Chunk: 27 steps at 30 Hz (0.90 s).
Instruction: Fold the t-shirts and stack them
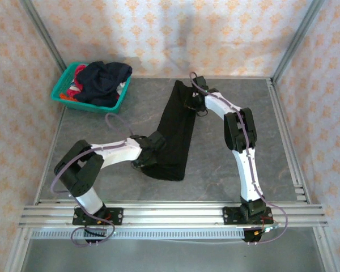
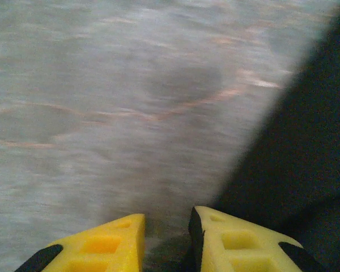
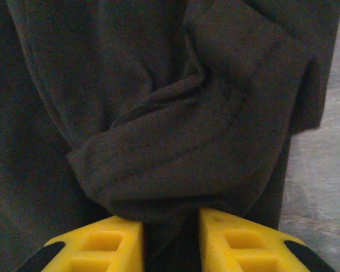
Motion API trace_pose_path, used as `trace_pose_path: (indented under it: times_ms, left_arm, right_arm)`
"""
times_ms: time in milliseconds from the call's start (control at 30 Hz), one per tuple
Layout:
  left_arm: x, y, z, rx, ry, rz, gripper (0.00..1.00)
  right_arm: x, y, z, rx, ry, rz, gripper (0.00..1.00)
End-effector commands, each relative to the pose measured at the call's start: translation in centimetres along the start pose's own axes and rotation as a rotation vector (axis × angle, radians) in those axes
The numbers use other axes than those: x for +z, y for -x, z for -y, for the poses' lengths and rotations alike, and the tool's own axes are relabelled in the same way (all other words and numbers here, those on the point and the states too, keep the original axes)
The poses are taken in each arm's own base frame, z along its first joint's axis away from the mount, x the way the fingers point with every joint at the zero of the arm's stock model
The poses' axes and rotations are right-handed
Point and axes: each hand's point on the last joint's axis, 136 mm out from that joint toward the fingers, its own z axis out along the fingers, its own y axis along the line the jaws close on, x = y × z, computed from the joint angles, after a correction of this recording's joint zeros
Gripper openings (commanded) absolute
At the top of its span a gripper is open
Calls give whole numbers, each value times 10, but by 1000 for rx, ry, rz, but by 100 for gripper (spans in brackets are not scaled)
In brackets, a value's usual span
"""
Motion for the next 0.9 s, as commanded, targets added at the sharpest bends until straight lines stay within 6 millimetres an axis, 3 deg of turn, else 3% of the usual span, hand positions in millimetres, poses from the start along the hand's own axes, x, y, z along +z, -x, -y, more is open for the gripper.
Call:
trace_pose_path:
  times_ms: [0, 100, 167, 300, 433, 533, 667, 767, 867]
  left_arm:
    - [-19, 7, 25, -22, -76, 30, 31]
    - [-39, 21, 11, -15, -71, 109, 34]
    - [-47, 26, 2, -29, -80, 131, 38]
    - [-52, 36, -21, -60, -75, 141, 42]
    - [-54, 42, -41, -80, -69, 153, 44]
    - [-56, 46, -46, -82, -87, 163, 48]
    - [-54, 47, -48, -74, -92, 157, 52]
    - [-53, 47, -46, -77, -100, 154, 52]
    - [-51, 46, -45, -79, -107, 148, 53]
  right_arm:
    - [-27, 0, -2, -25, -17, -11, 31]
    - [-68, 5, -6, -39, -5, 69, 38]
    - [-90, -6, -10, -19, 26, 95, 44]
    - [-124, -63, -20, 5, 77, 92, 56]
    - [-146, -139, -22, 71, 113, 39, 56]
    - [-152, -197, -29, 102, 141, -47, 55]
    - [-152, -252, -35, 122, 144, -133, 52]
    - [-144, -272, -31, 128, 124, -168, 51]
    - [-134, -281, -31, 137, 125, -199, 47]
